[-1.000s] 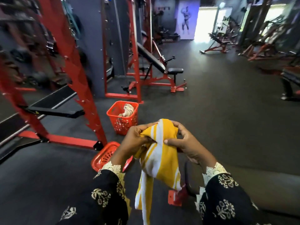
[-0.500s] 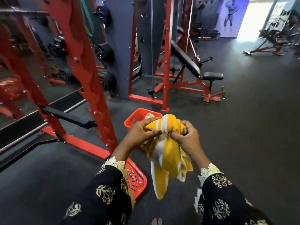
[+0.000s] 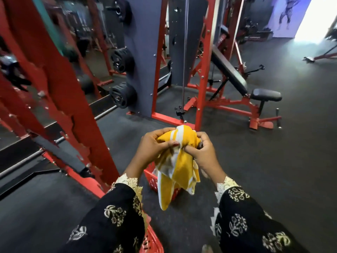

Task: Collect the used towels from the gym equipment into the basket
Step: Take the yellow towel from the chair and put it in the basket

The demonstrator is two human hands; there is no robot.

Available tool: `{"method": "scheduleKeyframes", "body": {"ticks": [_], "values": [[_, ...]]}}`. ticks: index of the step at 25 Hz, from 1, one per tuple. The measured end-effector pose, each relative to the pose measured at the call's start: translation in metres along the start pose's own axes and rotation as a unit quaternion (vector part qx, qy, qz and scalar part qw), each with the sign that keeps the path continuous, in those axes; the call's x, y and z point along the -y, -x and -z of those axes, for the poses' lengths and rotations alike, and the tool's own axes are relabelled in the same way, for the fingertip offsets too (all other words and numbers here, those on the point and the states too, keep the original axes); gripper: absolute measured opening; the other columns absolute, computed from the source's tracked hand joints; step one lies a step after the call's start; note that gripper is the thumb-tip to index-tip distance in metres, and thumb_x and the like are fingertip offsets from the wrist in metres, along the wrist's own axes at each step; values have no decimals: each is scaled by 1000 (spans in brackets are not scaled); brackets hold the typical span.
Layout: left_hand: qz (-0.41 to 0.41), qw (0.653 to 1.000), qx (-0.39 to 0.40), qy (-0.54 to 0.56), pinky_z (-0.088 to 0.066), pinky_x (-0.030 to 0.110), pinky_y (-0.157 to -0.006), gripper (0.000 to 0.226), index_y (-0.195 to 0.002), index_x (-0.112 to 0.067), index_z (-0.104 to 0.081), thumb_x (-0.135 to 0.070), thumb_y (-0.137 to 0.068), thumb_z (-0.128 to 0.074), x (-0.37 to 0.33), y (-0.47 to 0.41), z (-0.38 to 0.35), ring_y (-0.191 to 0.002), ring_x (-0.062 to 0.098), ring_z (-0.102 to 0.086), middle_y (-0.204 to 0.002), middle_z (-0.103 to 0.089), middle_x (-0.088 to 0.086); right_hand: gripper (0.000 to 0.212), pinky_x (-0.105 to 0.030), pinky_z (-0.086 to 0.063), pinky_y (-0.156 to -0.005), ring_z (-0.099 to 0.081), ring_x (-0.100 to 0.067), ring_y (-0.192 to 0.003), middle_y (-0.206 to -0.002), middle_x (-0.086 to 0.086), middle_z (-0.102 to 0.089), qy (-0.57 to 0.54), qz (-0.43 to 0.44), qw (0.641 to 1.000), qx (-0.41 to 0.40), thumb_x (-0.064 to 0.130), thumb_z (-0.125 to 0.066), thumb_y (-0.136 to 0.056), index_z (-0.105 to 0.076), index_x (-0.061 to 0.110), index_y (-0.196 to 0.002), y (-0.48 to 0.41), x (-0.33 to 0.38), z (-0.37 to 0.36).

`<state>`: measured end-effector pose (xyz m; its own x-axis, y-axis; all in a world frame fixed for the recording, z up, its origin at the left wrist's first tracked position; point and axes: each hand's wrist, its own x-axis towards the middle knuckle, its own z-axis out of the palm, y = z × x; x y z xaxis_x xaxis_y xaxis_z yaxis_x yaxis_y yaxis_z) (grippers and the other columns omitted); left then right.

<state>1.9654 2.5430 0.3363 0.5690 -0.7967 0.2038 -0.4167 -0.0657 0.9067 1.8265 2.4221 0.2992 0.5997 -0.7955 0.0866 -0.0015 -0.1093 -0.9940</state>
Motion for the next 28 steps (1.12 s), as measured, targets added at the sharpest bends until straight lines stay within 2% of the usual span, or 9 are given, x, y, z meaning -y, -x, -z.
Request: {"method": "scheduleKeyframes", "body": {"ticks": [6,8,12,16,18,22,24,26,28], "values": [[73,992,-98,14,-52,41,-97,47,-112,-30,-71,-27,-67,-85,73,-120,-14,-107,19,-67,-107,-74,-4,52,-45,-56,-81,-66,-18,-88,-103,-4,-69,17,-2,995,98,27,-74,-52,-57,38,-101,-166,-54,-26],[113,986,-124,19,-51,43,-98,45,-111,-26,-72,-21,-68,-84,100,-153,-22,-106,18,-67,-108,-74,-1,53,-37,-55,-75,-65,-12,-83,-100,1,-69,35,-27,990,137,31,-74,-49,-57,39,-99,-213,-76,-30],[187,967,-170,17,-49,45,-100,44,-113,-21,-71,-18,-70,-83,157,-208,-32,-109,19,-66,-112,-72,1,54,-23,-51,-80,-63,-8,-93,-118,6,-61,62,-51,972,223,22,-76,-52,-56,36,-100,-291,-121,-52],[241,953,-183,18,-49,46,-100,45,-110,-26,-71,-25,-66,-82,225,-244,-39,-109,23,-66,-113,-72,2,48,-21,-47,-72,-62,1,-79,-94,11,-66,135,-80,950,272,27,-76,-54,-54,41,-94,-346,-173,-76],[260,948,-184,29,-50,44,-99,46,-109,-27,-71,-19,-65,-83,264,-261,-44,-106,20,-67,-112,-72,2,49,-24,-45,-71,-61,-6,-80,-89,13,-65,192,-91,935,285,27,-78,-55,-53,39,-95,-371,-202,-89],[313,938,-145,23,-54,23,-81,50,-115,-13,-69,0,-68,-80,336,-280,-57,-83,-2,-65,-111,-72,12,68,-41,-44,-95,-55,-30,-113,-119,-9,-60,310,-67,880,355,16,-82,-58,-53,19,-119,-406,-258,-114],[383,916,-118,36,-56,31,-76,43,-115,-15,-69,0,-75,-75,372,-282,-74,-79,16,-70,-104,-72,24,78,-41,-38,-105,-43,-34,-129,-134,-14,-47,364,-87,833,408,20,-80,-60,-47,21,-130,-417,-294,-120],[428,901,-77,15,-51,26,-88,36,-116,-12,-69,-8,-81,-73,407,-282,-93,-99,32,-69,-110,-69,25,85,-43,-36,-109,-35,-38,-135,-145,-17,-29,431,-111,780,439,31,-79,-65,-36,28,-138,-427,-335,-123],[437,897,-12,-62,-34,9,-99,51,-130,-13,-59,-20,-82,-74,449,-282,-116,-129,28,-51,-137,-55,18,103,-53,-26,-115,-18,-45,-143,-157,-19,-4,510,-123,714,463,34,-79,-68,-16,33,-149,-434,-385,-125]]}}
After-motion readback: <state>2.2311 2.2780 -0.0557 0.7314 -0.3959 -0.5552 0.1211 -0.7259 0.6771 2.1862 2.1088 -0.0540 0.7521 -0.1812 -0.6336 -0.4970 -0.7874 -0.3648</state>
